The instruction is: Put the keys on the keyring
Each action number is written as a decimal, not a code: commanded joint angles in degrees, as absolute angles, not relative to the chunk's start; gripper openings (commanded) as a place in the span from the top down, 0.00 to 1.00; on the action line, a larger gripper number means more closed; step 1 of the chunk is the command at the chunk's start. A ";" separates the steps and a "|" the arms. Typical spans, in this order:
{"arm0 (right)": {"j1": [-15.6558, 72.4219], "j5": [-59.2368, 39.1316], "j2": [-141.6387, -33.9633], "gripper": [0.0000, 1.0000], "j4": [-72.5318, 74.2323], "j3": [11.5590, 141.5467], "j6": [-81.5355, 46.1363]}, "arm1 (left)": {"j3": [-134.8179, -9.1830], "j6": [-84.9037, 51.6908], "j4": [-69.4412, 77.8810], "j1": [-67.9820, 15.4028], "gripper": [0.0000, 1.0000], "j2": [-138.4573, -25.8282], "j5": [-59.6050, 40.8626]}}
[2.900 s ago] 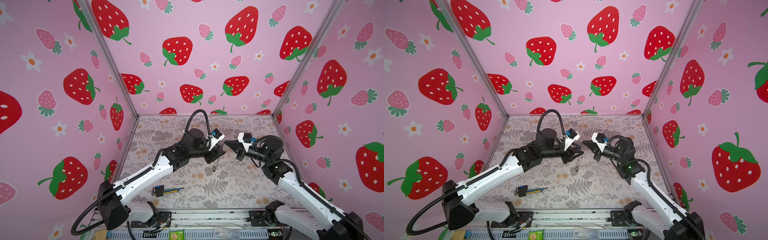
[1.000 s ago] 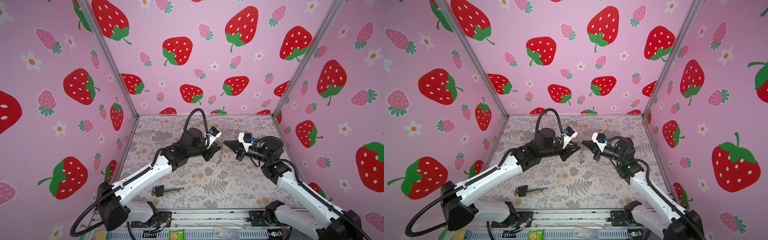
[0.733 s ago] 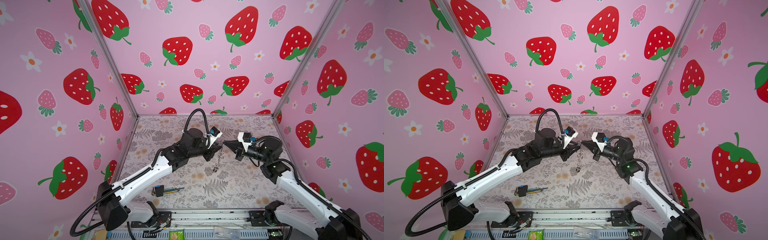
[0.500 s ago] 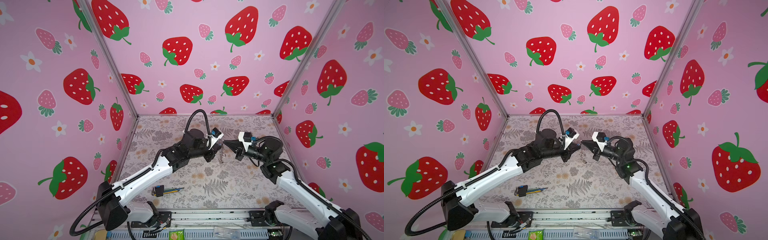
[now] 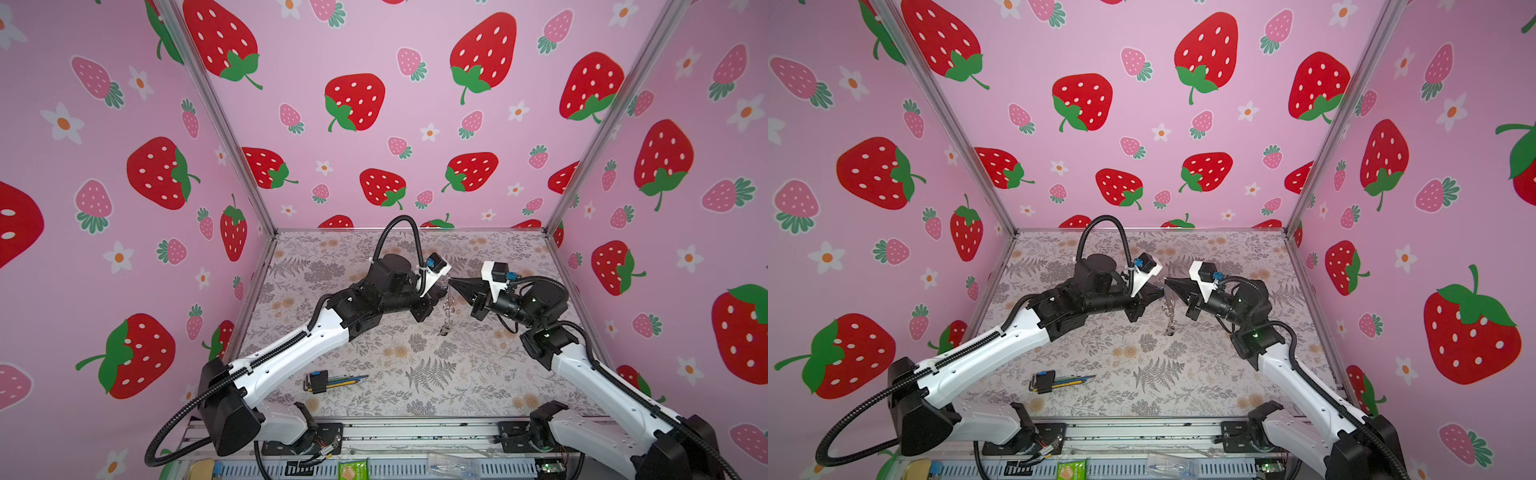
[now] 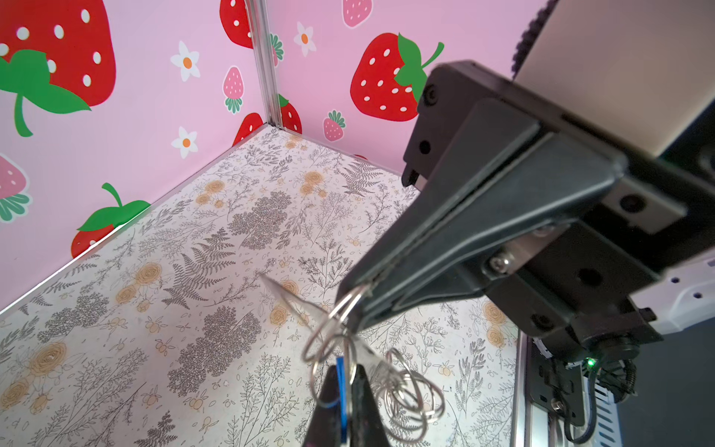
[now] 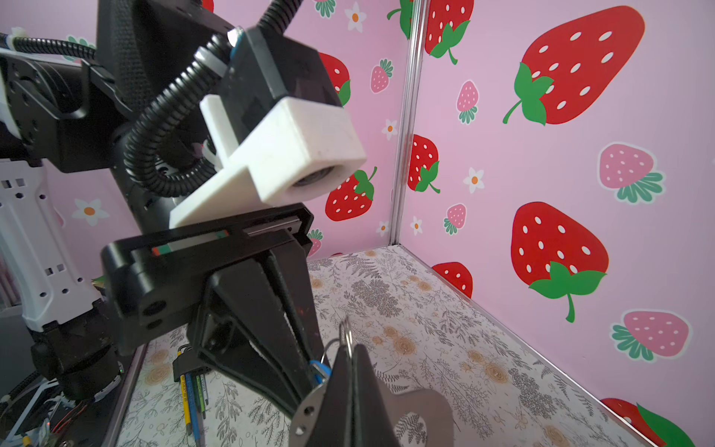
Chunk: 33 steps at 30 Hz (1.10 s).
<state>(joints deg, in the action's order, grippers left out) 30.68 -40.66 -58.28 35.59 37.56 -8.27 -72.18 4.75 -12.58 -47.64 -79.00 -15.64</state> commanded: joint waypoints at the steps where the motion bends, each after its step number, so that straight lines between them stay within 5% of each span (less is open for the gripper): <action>1: 30.59 -39.54 -57.47 1.00 40.22 37.38 -10.21 | -75.12 5.72 -14.45 -48.02 1.00 -79.94 -18.47; 19: 28.74 -43.82 -55.41 1.00 35.29 36.93 -6.82 | -80.67 12.62 -24.16 -47.60 1.00 -81.38 -15.33; 33: 27.77 -49.31 -55.45 1.00 30.41 38.46 -2.20 | -88.09 15.80 -33.74 -44.79 1.00 -85.19 -25.09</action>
<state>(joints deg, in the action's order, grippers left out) 28.03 -47.37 -56.10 31.55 36.38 -4.60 -84.95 14.02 -30.65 -45.34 -84.77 -21.30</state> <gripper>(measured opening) 0.046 0.076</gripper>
